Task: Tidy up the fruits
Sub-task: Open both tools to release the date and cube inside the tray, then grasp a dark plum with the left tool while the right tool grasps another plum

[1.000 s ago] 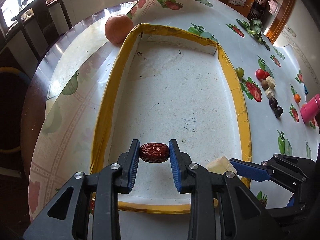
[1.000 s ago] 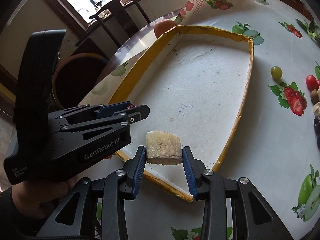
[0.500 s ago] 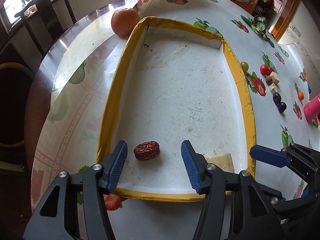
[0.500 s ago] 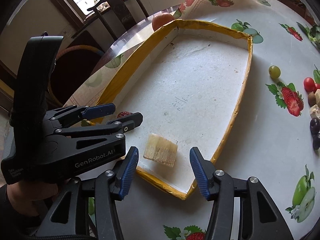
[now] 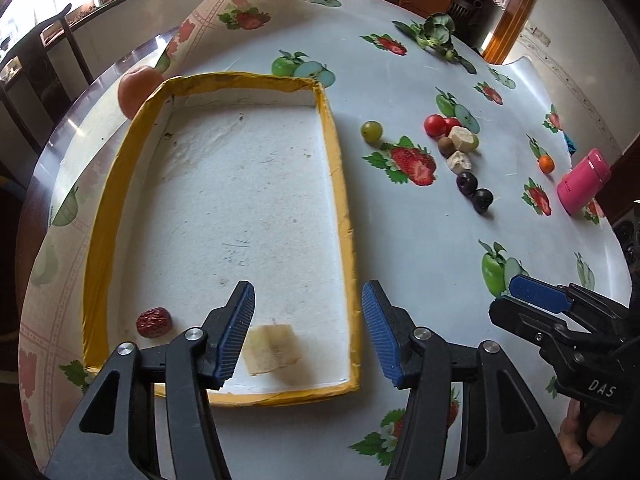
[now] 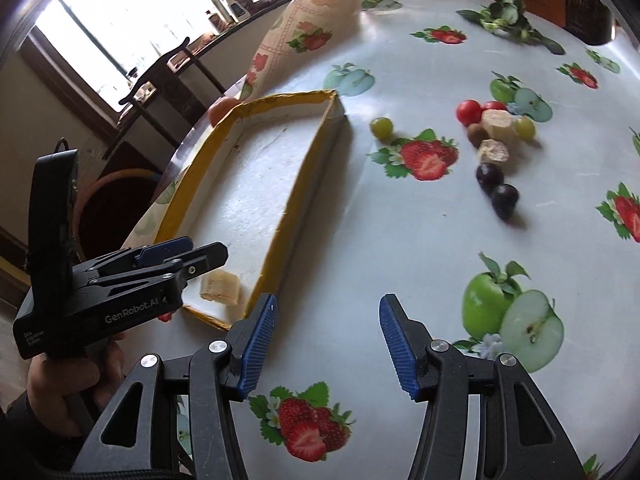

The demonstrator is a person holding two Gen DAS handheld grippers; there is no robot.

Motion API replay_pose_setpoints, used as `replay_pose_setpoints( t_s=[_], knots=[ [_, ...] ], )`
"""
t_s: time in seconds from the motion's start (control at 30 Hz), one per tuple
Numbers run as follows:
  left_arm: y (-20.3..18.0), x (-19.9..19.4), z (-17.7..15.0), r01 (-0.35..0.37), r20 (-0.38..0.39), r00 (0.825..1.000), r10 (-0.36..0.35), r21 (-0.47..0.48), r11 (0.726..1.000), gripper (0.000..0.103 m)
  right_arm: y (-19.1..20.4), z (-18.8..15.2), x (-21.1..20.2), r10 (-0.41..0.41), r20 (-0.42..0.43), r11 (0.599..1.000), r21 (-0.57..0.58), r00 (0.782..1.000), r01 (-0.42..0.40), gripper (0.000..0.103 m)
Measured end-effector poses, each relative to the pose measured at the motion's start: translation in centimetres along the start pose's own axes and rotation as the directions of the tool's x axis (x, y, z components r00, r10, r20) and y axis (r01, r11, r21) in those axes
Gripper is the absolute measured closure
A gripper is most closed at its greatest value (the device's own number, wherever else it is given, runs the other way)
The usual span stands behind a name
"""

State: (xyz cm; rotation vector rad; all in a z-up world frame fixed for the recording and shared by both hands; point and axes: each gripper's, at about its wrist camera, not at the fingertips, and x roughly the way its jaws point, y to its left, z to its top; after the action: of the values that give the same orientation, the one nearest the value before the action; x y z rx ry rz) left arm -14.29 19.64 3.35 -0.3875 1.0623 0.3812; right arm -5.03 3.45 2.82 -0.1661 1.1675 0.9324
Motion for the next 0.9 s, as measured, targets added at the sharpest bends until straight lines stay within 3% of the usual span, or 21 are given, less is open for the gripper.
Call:
replay_pose_setpoints(
  t_s=[0.23,0.47,0.63,0.83,0.9],
  knots=[
    [-4.7,1.1,1.0,0.066,-0.025,0.998,-0.065,0.057,0.996,0.048,-5.6,-0.8,-2.1,-0.071,0.053,0.991,0.121,0.996,0.064,0.048],
    [-7.0,2.4,2.3,0.095,-0.031,0.995,-0.094,0.060,0.994,0.048,-8.1,-0.8,-2.0,-0.097,0.069,0.985,0.148,0.993,0.086,0.050],
    [-7.7,3.6,4.0,0.096,-0.019,0.995,-0.095,0.046,0.994,0.048,-8.9,1.4,-0.2,-0.128,0.087,0.985,0.124,0.988,0.117,0.056],
    [-9.3,5.7,6.7,0.097,-0.028,0.995,-0.096,0.043,0.994,0.048,-9.3,5.1,4.4,-0.184,0.047,0.982,0.058,0.982,0.181,0.059],
    [-10.1,6.4,7.5,0.105,-0.032,0.994,-0.103,0.048,0.993,0.048,-9.6,5.6,5.2,-0.208,0.056,0.978,0.036,0.977,0.206,0.066]
  ],
)
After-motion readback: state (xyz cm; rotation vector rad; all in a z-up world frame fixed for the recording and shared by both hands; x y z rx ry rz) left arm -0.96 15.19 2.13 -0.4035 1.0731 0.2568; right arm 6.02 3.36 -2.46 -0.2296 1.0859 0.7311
